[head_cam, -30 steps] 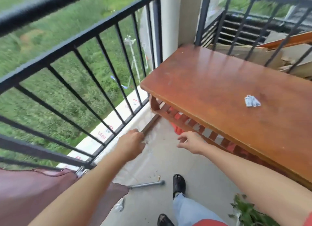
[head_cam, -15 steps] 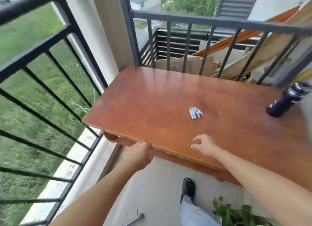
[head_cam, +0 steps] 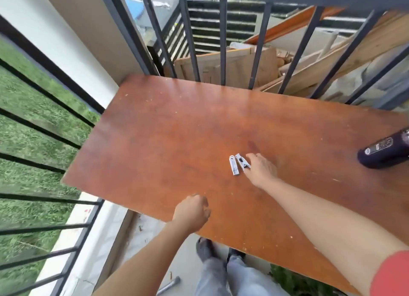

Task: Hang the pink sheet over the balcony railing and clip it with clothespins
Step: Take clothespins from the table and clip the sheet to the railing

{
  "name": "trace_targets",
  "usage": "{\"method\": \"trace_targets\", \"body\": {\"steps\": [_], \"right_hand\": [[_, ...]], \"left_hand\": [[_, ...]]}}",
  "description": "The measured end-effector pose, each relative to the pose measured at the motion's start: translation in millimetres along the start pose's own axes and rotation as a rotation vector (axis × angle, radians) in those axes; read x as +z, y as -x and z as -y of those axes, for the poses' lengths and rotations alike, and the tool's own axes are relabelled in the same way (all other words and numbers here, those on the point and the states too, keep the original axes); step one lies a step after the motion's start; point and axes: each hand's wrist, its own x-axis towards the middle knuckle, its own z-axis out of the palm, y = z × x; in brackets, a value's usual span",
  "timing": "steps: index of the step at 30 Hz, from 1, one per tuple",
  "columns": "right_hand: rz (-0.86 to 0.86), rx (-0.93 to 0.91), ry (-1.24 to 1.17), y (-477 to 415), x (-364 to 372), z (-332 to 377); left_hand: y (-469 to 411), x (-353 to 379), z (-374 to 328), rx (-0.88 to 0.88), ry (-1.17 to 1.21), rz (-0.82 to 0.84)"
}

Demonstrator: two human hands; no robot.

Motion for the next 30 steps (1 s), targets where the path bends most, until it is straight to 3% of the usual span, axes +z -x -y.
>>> {"method": "trace_targets", "body": {"steps": [5, 11, 14, 20, 30], "right_hand": [[0.019, 0.007, 0.059, -29.7, 19.5, -1.8], [-0.06, 0.205, -0.174, -12.7, 16.6, -53.2], [-0.073, 0.254, -0.235, 8.7, 11.1, -80.0], [-0.11, 0.356, -0.28, 31.1, 10.5, -105.2], [-0.152, 0.068, -0.381, 33.0, -3.8, -51.0]], "left_hand": [[-51.3, 4.4, -13.1, -0.029, 0.055, 0.028], [-142.8, 1.1, -58.3, -0.206, 0.33, -0.038], [-174.5, 3.8, -80.6, -0.288, 0.294, -0.068], [-182.9, 16.1, -89.1, -0.214, 0.29, -0.107], [-105.3, 16.3, -17.5, -0.212, 0.439, -0.296]]}}
